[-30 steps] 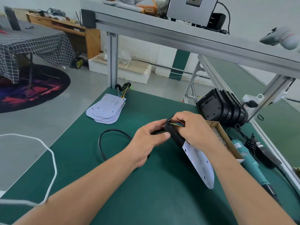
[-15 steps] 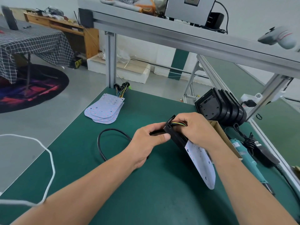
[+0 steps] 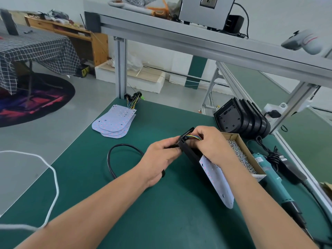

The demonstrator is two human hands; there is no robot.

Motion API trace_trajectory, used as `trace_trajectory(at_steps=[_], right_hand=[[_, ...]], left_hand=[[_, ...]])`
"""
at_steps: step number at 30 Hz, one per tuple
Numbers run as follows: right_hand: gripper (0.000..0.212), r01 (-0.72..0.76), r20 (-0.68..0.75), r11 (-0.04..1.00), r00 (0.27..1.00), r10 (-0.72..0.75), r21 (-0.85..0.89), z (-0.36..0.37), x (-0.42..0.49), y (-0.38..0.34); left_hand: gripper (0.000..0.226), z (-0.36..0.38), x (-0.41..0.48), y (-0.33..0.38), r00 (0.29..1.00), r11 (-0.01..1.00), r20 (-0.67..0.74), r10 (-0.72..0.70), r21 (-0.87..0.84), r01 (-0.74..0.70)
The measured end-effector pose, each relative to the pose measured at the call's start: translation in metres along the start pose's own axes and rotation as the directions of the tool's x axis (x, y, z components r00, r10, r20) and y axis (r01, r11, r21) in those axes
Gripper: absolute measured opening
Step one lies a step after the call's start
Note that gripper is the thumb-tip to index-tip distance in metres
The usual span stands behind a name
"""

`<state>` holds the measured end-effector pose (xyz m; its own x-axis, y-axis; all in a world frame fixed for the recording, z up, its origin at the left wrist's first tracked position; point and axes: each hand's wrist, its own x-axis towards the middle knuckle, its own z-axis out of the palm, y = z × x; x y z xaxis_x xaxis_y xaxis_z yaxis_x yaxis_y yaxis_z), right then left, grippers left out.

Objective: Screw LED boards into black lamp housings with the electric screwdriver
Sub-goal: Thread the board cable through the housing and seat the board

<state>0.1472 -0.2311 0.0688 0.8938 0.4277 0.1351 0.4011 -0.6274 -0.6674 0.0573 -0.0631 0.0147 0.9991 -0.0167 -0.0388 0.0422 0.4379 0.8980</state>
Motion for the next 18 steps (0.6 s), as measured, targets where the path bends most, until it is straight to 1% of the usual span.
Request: trace_trajectory(at_steps=[3, 5, 7, 9, 13, 14, 16, 18], right_hand=[[0.019, 0.035, 0.035, 0.999, 0.999, -0.035, 0.001, 0.003, -0.001, 0.002], [0.013, 0.084, 0.099, 0.996, 0.992, -0.082, -0.013, 0.001, -0.004, 0.0], [0.013, 0.153, 0.168, 0.987, 0.975, -0.143, -0.049, -0.003, -0.006, -0.001], [0.013, 0.182, 0.199, 0.981, 0.966, -0.166, -0.066, -0.006, -0.007, 0.0], [0.024, 0.17, 0.215, 0.982, 0.965, -0.15, -0.081, -0.008, -0.008, 0.003], [0.023, 0.167, 0.207, 0.983, 0.967, -0.149, -0.076, -0.007, -0.007, 0.002], [0.01, 0.131, 0.178, 0.991, 0.976, -0.123, -0.035, -0.004, -0.006, 0.003], [0.006, 0.095, 0.149, 0.995, 0.985, -0.093, -0.012, -0.001, -0.005, 0.004]], left_hand=[[0.037, -0.002, 0.001, -0.003, 0.998, 1.0, -0.062, -0.003, -0.007, 0.003], [0.035, -0.001, 0.001, -0.005, 0.995, 1.0, -0.1, -0.009, 0.001, 0.009], [0.03, 0.001, 0.0, -0.007, 0.993, 1.0, -0.118, -0.01, 0.001, 0.01], [0.026, 0.002, -0.002, -0.007, 0.993, 1.0, -0.121, -0.007, -0.005, 0.007], [0.026, 0.003, -0.002, -0.005, 0.993, 1.0, -0.118, -0.005, -0.014, 0.003], [0.027, 0.003, -0.002, -0.005, 0.994, 1.0, -0.111, -0.005, -0.014, 0.003], [0.033, 0.002, -0.001, -0.005, 0.996, 1.0, -0.095, -0.006, -0.014, 0.005], [0.038, 0.002, 0.0, -0.006, 0.996, 1.0, -0.085, -0.006, -0.009, 0.005]])
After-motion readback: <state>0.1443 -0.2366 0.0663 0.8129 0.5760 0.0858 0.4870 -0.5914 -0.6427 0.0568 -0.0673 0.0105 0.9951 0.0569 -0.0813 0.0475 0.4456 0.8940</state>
